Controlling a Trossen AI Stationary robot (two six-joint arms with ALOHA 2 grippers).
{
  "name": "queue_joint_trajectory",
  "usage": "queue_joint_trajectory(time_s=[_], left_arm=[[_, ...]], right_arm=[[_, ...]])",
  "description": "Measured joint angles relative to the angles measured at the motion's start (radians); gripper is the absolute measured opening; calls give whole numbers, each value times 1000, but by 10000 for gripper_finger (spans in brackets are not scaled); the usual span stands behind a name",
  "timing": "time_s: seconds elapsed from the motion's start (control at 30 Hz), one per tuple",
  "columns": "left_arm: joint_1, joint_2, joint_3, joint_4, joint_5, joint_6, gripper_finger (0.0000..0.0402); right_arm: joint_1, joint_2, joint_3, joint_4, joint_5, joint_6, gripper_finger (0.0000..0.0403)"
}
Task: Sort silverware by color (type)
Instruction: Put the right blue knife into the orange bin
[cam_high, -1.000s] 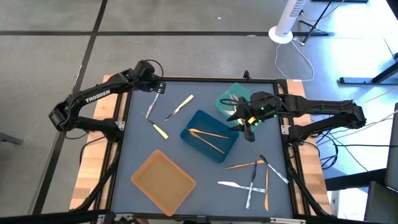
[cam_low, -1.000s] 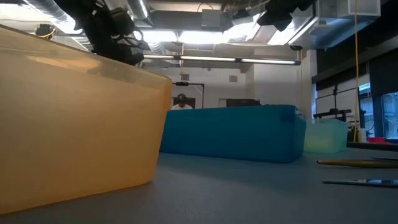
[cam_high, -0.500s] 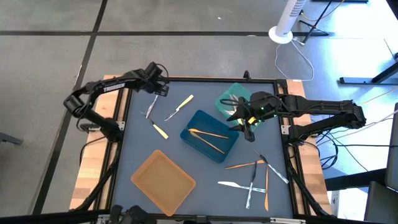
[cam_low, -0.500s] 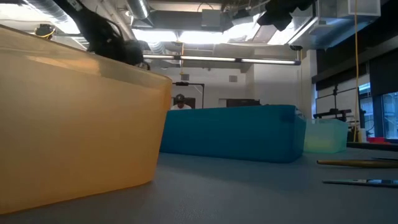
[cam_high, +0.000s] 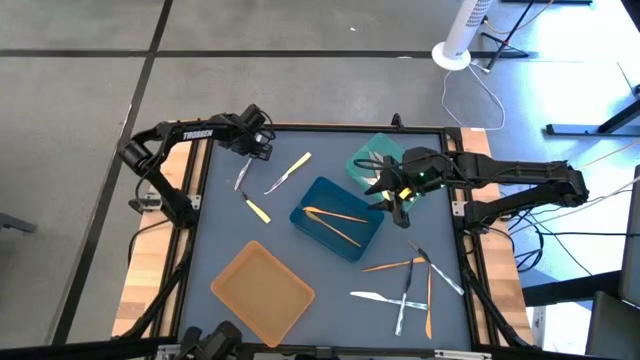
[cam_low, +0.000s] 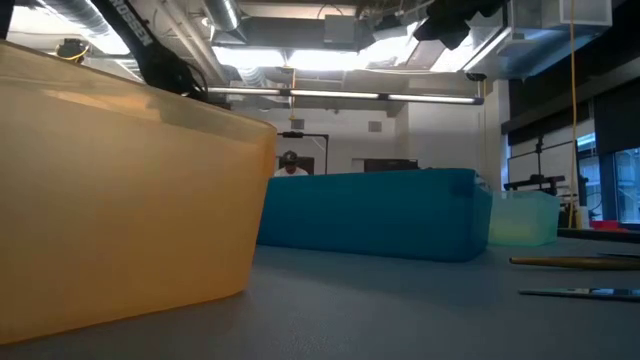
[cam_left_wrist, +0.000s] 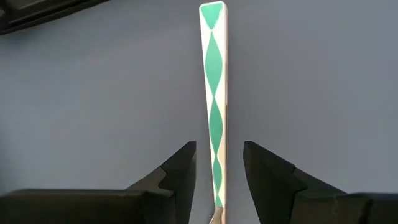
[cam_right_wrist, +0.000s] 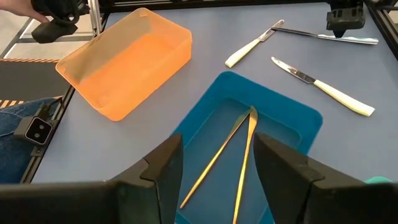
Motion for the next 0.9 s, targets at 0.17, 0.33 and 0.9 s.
queue_joint_trajectory(time_s=[0.17, 0.33, 0.9], left_arm=[[0, 1, 0, 2, 0, 20, 127], [0, 1, 0, 2, 0, 32, 127], [-1, 65, 1, 12, 0, 55, 127]], right_arm=[[0, 0, 0, 0, 0, 0, 184], [0, 0, 0, 0, 0, 0, 184], [0, 0, 0, 0, 0, 0, 184]])
